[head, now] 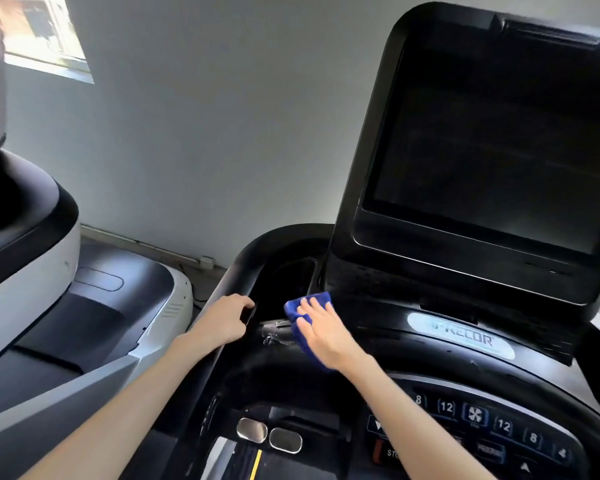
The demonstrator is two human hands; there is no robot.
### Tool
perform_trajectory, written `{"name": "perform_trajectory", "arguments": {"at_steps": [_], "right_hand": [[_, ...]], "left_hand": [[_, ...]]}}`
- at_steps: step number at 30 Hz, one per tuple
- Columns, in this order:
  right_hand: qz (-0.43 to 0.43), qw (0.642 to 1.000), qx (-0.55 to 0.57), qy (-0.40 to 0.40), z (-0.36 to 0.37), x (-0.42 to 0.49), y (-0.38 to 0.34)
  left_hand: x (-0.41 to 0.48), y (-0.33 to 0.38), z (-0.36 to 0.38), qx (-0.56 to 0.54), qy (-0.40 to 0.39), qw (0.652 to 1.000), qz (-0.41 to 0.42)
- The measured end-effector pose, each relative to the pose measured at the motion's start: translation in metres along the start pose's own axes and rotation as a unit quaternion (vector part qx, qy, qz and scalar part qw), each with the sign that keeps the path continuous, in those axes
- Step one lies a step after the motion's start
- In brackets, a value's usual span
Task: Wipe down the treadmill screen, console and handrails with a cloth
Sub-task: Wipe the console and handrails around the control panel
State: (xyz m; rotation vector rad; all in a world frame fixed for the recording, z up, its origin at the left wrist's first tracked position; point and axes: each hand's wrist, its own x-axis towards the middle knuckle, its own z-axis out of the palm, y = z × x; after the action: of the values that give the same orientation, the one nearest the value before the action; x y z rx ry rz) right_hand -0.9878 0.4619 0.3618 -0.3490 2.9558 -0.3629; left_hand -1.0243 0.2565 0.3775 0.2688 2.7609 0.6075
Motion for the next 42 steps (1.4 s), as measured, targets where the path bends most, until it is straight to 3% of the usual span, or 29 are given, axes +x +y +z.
{"name": "perform_trajectory", "arguments": {"at_steps": [7, 9, 12, 15, 21, 25, 30, 33, 36, 40, 42], "right_hand": [[-0.02, 0.99, -0.126, -0.056, 0.063, 0.015, -0.052], [-0.005, 0.99, -0.139, -0.033, 0.049, 0.009, -0.042], [0.019, 0.988, -0.143, 0.06, 0.038, 0.0, -0.022], [0.046, 0.989, -0.124, 0.065, 0.048, 0.006, -0.038], [-0.003, 0.992, -0.123, -0.033, 0.079, 0.008, -0.08], [-0.088, 0.984, -0.148, 0.044, 0.071, -0.005, -0.045], [0.049, 0.992, -0.111, 0.044, 0.077, 0.025, -0.072], [-0.013, 0.989, -0.147, -0.006, 0.086, 0.01, -0.076], [-0.088, 0.977, -0.19, 0.029, 0.07, -0.002, -0.043], [0.055, 0.986, -0.134, 0.082, 0.057, 0.006, -0.038], [0.061, 0.989, -0.112, 0.07, 0.071, 0.009, -0.059]], "left_hand": [[-0.022, -0.036, 0.006, 0.082, 0.02, 0.994, -0.074], [-0.028, -0.043, 0.004, 0.069, -0.001, 0.991, -0.116], [-0.031, -0.055, 0.006, 0.032, -0.021, 0.989, -0.145], [-0.036, -0.056, 0.008, -0.004, -0.012, 0.988, -0.154], [-0.042, -0.053, 0.01, -0.047, 0.002, 0.981, -0.191], [-0.043, -0.05, 0.008, -0.023, -0.002, 0.979, -0.203], [-0.044, -0.044, 0.004, -0.007, -0.009, 0.976, -0.22], [-0.044, -0.04, 0.001, -0.003, -0.012, 0.975, -0.222], [-0.046, -0.042, 0.003, -0.015, -0.013, 0.976, -0.219], [-0.049, -0.044, 0.005, -0.037, -0.003, 0.976, -0.213], [-0.05, -0.042, 0.004, -0.027, -0.001, 0.977, -0.21]]}}
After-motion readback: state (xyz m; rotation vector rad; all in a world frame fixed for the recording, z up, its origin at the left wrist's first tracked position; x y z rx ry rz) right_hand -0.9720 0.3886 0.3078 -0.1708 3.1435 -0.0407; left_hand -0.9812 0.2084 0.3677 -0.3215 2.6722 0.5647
